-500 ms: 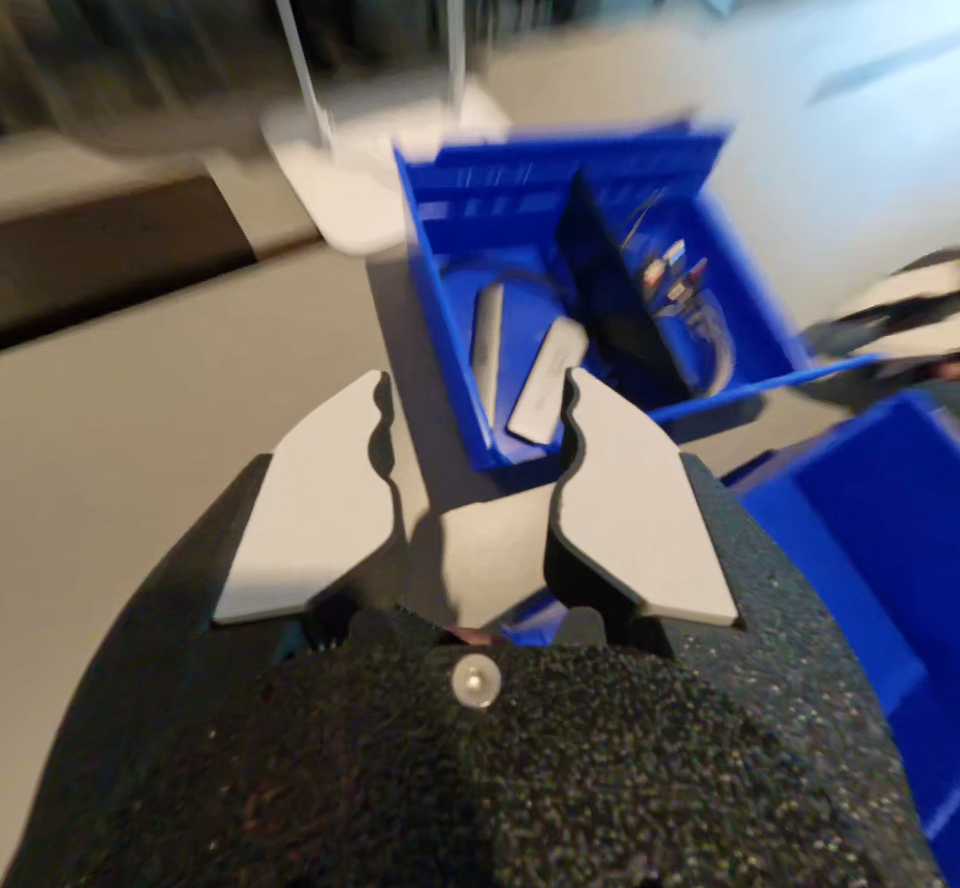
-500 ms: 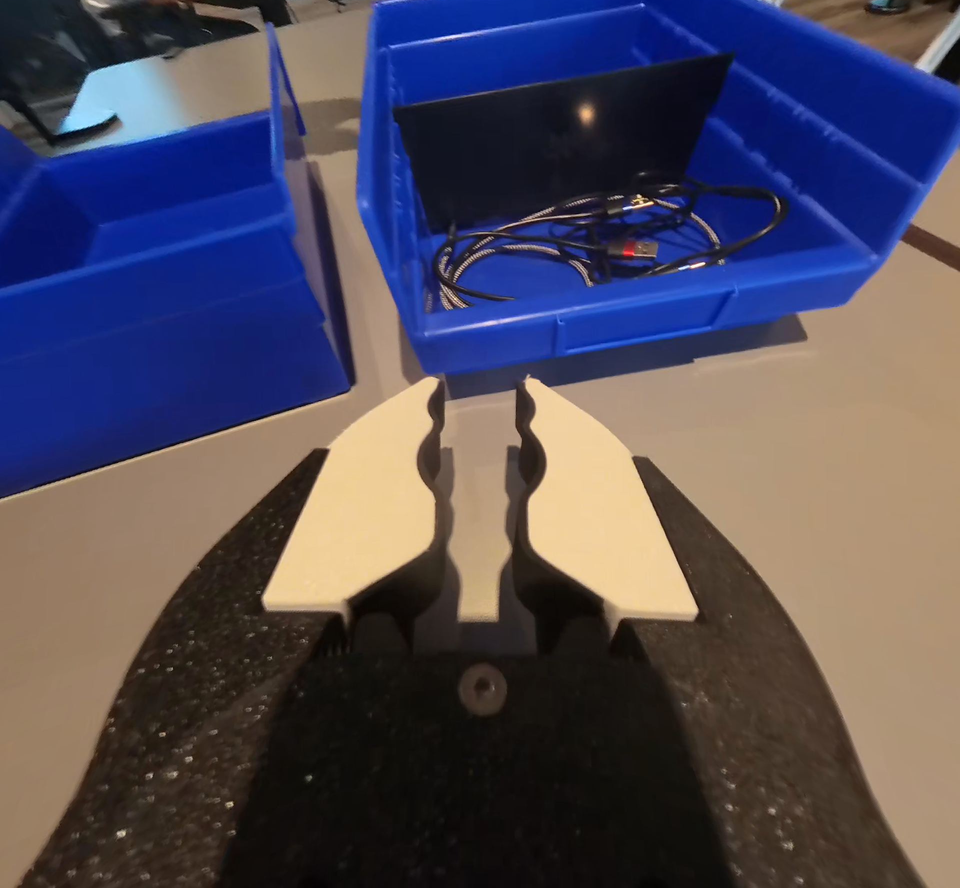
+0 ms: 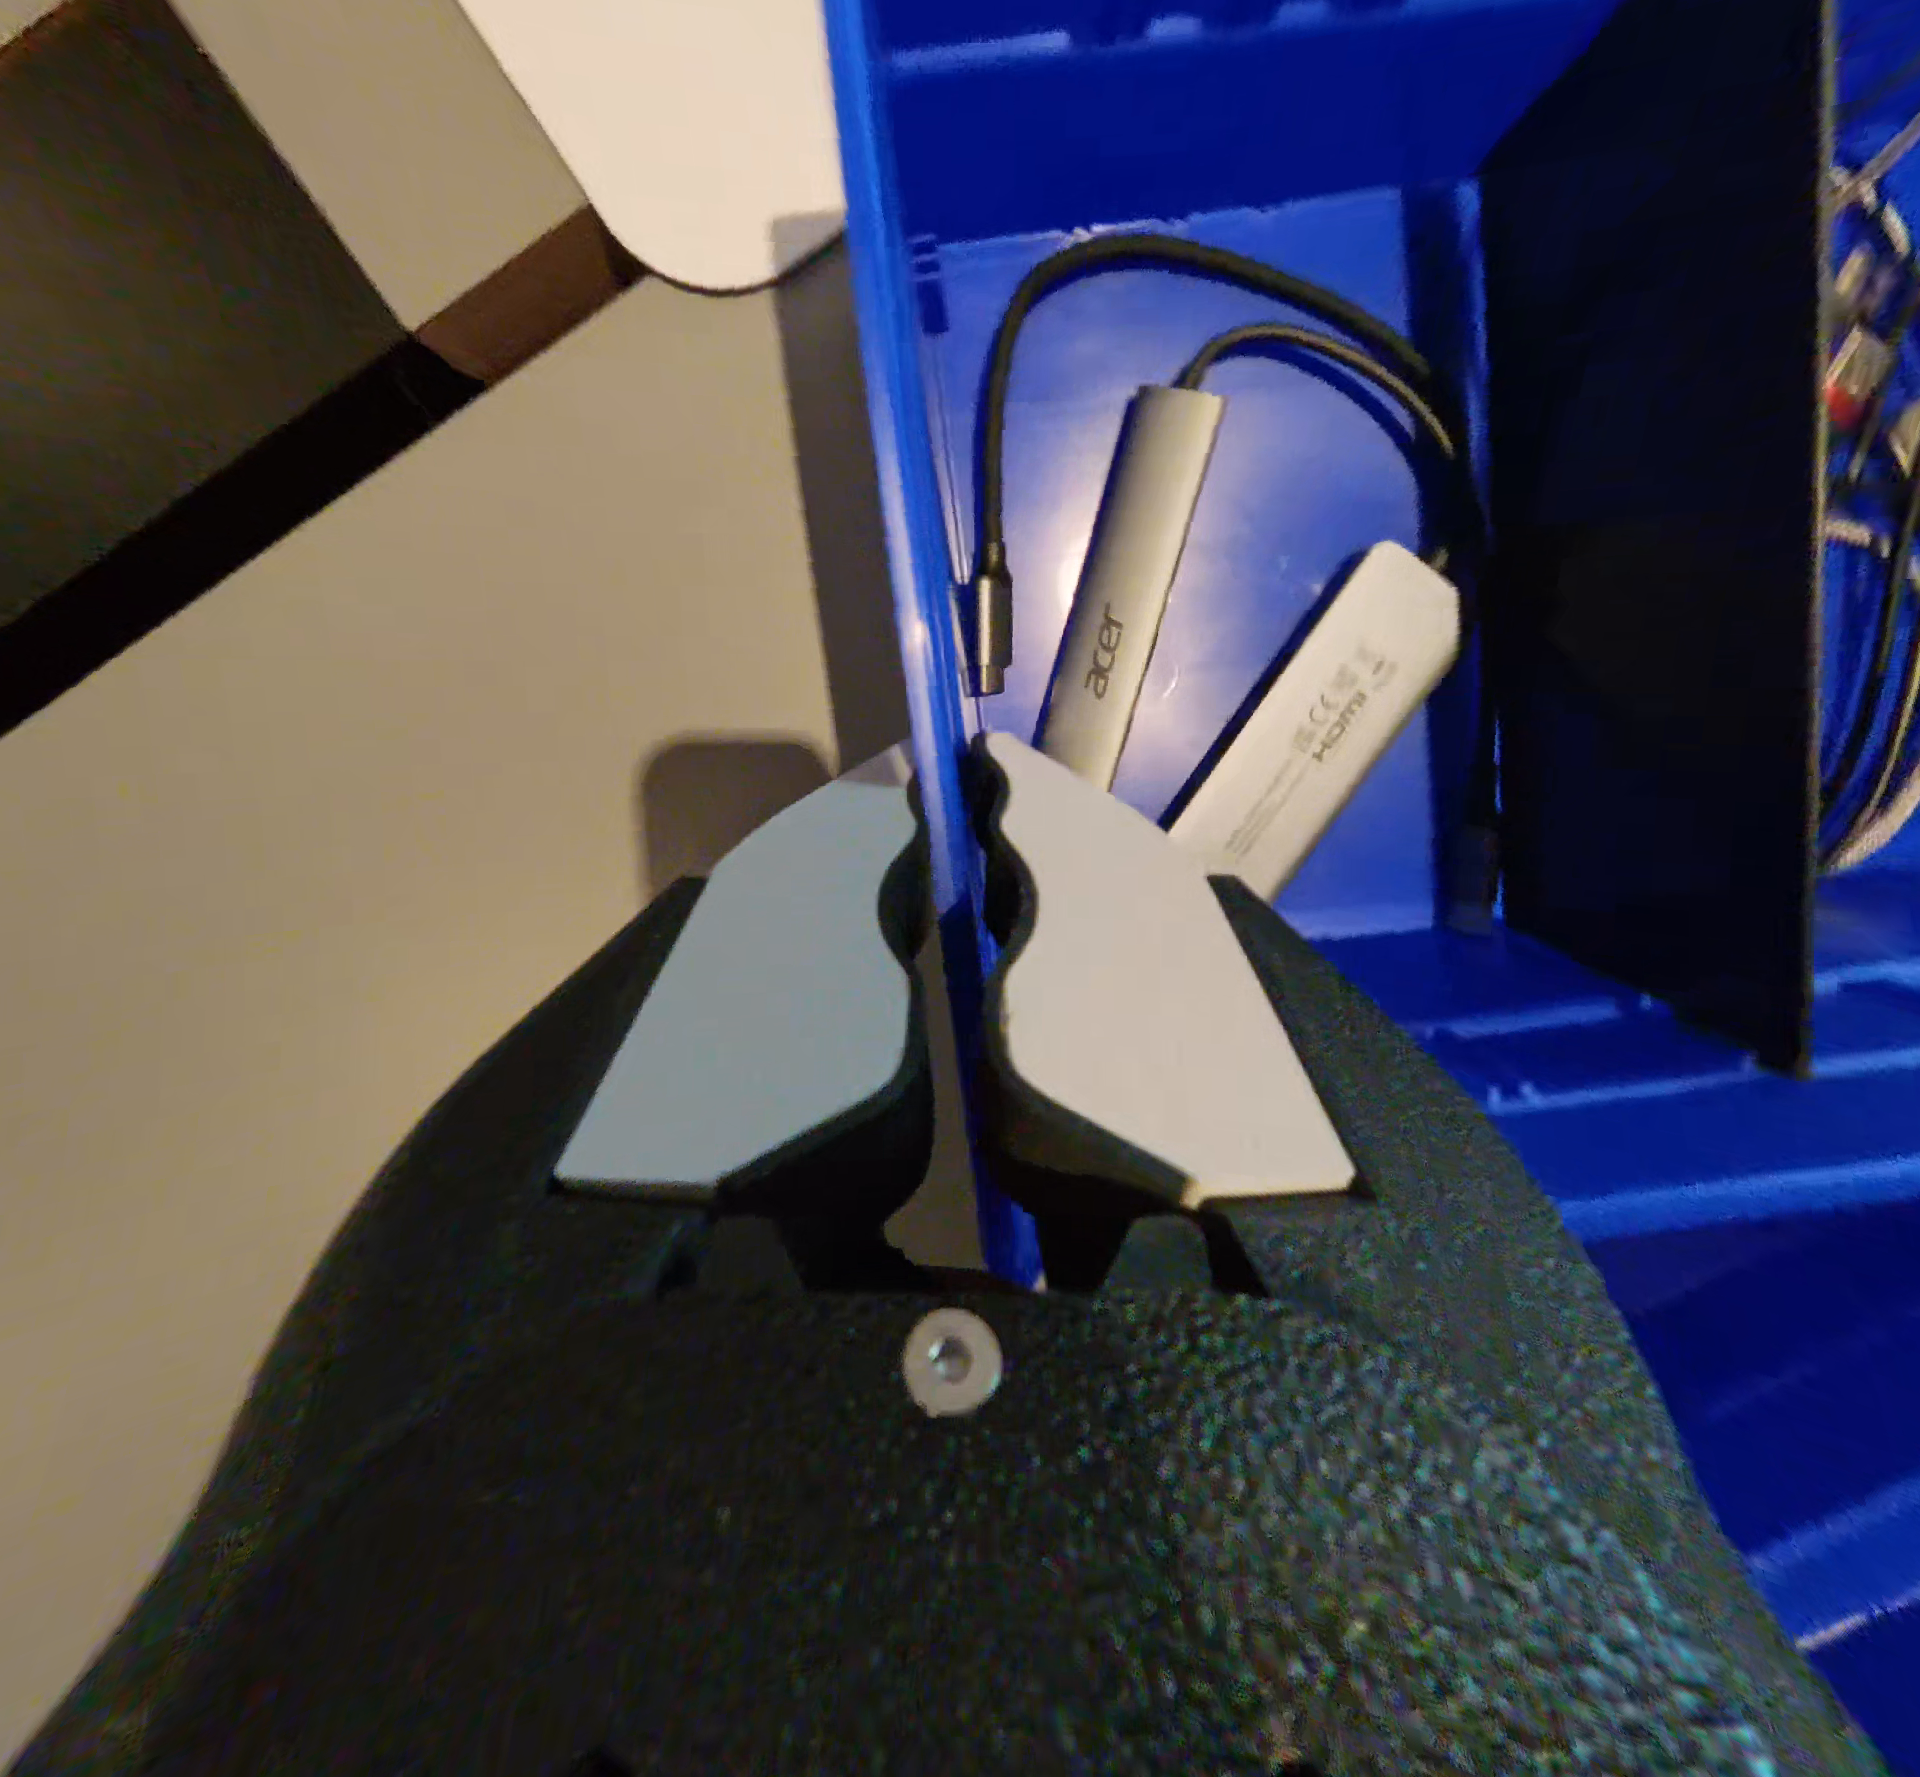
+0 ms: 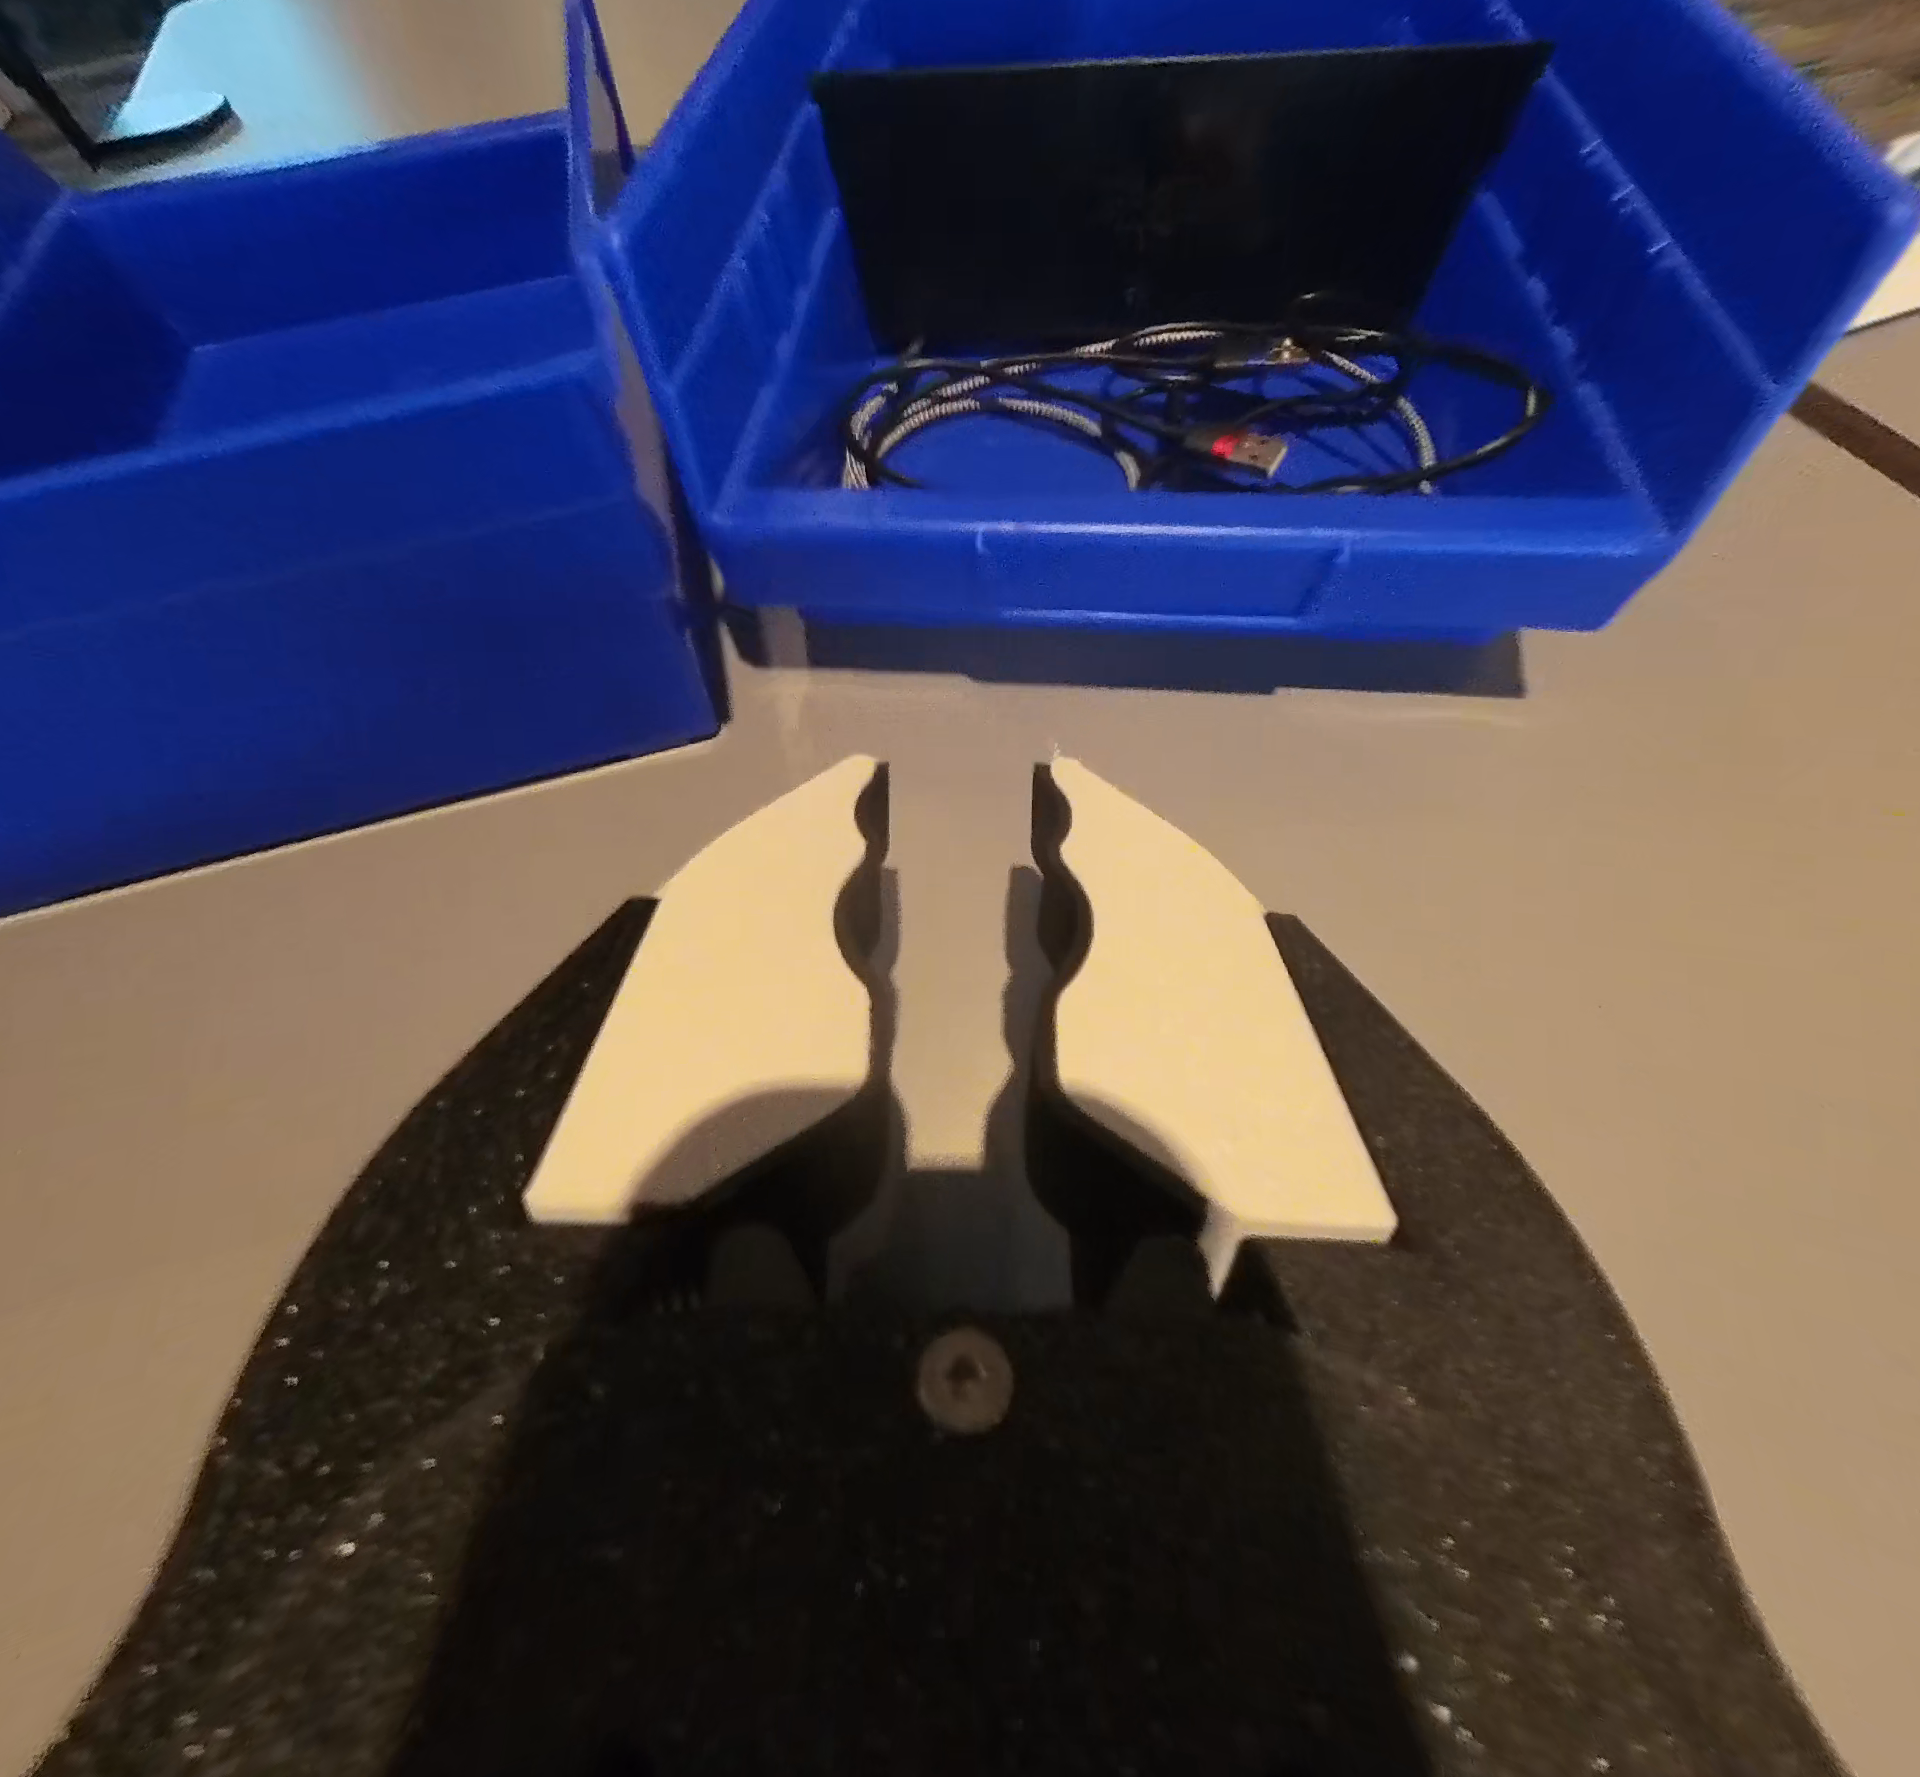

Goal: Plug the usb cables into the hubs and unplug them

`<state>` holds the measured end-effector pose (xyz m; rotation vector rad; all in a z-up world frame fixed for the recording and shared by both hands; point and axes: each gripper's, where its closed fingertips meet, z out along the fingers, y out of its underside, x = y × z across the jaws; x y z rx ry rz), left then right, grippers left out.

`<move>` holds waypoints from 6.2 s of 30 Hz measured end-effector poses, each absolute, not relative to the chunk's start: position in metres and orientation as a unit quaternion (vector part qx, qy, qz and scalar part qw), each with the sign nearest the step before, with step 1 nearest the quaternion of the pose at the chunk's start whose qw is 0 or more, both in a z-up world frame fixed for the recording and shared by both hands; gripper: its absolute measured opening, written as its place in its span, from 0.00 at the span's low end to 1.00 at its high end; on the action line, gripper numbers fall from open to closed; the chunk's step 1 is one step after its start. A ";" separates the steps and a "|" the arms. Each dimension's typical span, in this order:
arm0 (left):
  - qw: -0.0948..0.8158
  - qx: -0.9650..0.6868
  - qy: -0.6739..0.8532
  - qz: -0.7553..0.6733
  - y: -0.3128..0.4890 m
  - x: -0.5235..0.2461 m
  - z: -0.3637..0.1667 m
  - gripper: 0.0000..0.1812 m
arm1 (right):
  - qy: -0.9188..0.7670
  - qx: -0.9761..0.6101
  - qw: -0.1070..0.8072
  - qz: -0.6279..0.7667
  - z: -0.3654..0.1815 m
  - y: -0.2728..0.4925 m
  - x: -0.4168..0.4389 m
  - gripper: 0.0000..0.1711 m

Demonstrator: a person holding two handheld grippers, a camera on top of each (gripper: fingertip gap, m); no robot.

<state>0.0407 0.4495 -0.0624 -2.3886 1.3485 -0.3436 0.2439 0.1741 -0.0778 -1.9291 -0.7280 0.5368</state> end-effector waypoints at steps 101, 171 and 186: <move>0.511 -0.833 0.201 0.063 0.430 -0.129 -0.055 0.37 | -0.343 -0.832 0.421 0.115 -0.108 0.175 0.238 0.14; 0.609 -0.740 0.281 -0.042 0.404 -0.299 -0.055 0.02 | -0.253 -0.857 0.445 0.059 -0.105 0.193 0.261 0.13; 0.608 -0.738 0.288 -0.050 0.409 -0.315 -0.055 0.02 | -0.249 -0.856 0.450 0.056 -0.104 0.193 0.262 0.13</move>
